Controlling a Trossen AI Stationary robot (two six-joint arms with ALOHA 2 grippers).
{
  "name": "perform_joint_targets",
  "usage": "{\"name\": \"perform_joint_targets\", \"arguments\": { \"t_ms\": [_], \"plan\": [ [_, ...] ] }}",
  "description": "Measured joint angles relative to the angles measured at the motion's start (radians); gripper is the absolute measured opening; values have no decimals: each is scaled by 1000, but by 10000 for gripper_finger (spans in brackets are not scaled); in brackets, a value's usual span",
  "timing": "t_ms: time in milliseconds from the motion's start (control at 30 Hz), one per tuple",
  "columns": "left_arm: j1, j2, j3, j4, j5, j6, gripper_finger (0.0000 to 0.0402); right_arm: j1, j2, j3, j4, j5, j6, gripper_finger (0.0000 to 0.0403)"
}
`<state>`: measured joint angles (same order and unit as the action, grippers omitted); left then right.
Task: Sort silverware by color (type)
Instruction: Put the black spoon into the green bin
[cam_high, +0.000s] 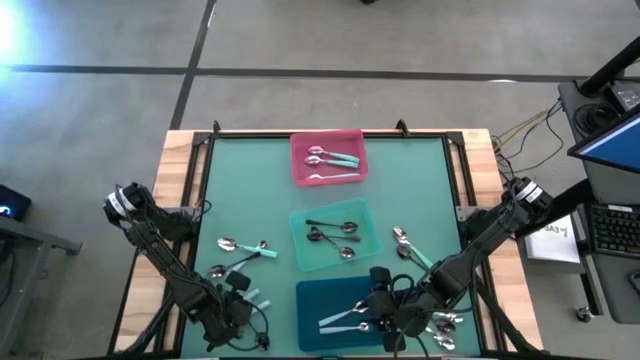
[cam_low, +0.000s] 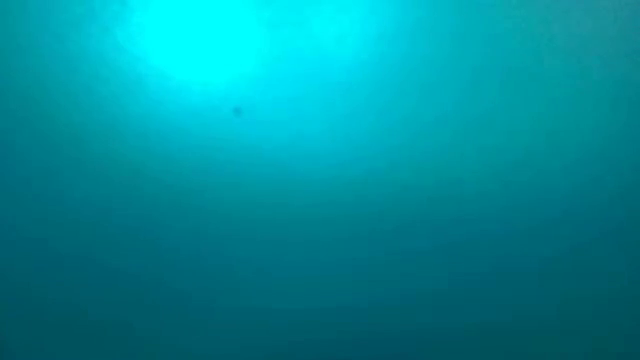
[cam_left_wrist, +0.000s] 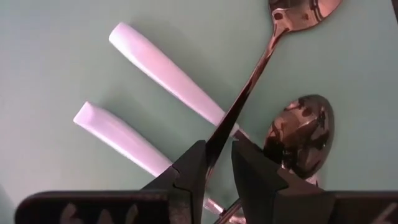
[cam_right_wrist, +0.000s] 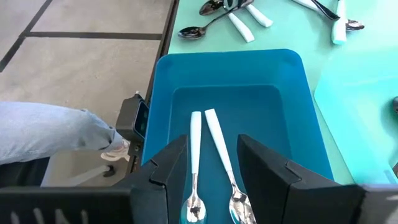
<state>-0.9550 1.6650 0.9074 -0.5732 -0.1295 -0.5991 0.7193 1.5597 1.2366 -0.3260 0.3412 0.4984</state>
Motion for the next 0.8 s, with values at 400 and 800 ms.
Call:
{"name": "perform_joint_targets", "arguments": {
  "t_ms": [400, 800],
  "plan": [
    [0, 42, 4, 4, 8, -11, 117, 0, 0, 0, -16, 0, 0, 132],
    [1, 43, 14, -46, -47, 5, 123, 0, 0, 0, -16, 0, 7, 132]
  ]
}}
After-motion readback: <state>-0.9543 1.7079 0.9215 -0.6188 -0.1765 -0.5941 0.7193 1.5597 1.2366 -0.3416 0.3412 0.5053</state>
